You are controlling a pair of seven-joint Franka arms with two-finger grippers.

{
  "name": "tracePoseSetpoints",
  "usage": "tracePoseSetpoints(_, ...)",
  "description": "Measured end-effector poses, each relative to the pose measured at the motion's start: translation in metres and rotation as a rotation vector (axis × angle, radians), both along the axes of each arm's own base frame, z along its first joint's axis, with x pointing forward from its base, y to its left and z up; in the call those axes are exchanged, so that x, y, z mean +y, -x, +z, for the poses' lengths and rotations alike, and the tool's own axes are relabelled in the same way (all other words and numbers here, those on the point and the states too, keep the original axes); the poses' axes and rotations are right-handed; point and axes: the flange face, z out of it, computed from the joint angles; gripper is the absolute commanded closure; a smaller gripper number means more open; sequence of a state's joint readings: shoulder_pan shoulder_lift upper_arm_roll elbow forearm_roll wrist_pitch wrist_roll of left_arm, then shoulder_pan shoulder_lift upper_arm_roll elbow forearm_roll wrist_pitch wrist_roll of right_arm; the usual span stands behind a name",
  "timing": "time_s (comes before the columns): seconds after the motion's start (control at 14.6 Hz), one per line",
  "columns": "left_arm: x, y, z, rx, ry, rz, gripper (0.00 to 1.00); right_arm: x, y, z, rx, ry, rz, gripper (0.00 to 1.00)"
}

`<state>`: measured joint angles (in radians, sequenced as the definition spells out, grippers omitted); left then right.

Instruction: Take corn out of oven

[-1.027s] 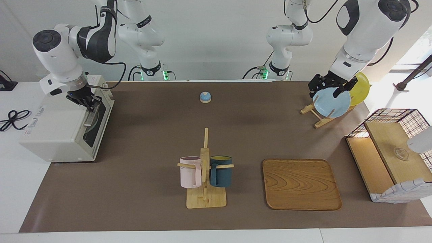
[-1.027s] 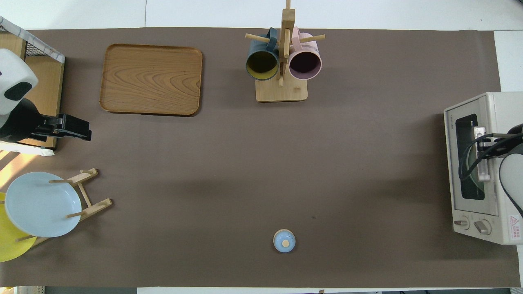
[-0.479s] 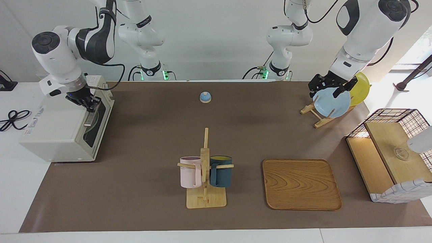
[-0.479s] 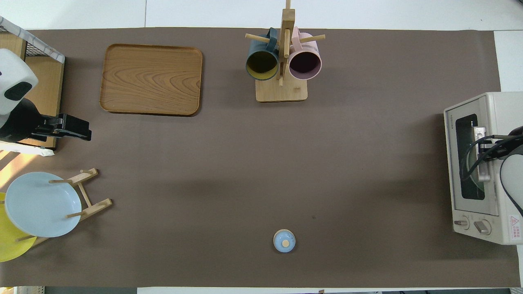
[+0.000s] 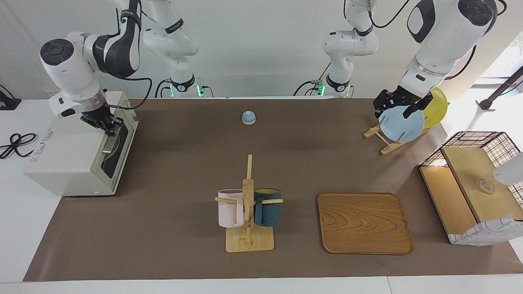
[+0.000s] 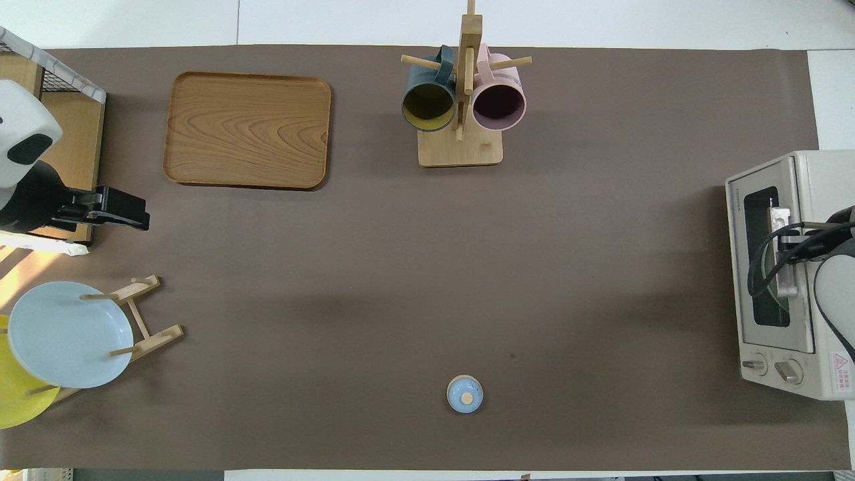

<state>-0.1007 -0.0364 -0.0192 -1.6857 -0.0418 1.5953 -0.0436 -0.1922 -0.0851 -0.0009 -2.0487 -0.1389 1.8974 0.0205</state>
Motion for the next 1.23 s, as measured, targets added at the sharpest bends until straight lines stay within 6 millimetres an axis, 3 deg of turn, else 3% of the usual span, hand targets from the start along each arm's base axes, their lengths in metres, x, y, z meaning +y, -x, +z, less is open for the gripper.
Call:
tracePoseSetpoints(0.21,0.000,0.000,0.000,0.000,0.000,0.000,0.00,0.009,-0.001,-0.002,0.000,-0.019,0.007,1.00)
tracePoseSetpoints(0.55,0.000,0.000,0.000,0.000,0.000,0.000,0.00,0.051,-0.004,-0.023,-0.008,-0.074,0.028,1.00)
tracePoseSetpoints(0.82,0.000,0.000,0.000,0.000,0.000,0.000,0.00,0.091,-0.012,-0.065,-0.009,-0.090,0.053,1.00)
tracePoseSetpoints(1.23,0.000,0.000,0.000,0.000,0.000,0.000,0.00,0.117,-0.013,-0.132,-0.062,-0.104,0.086,1.00)
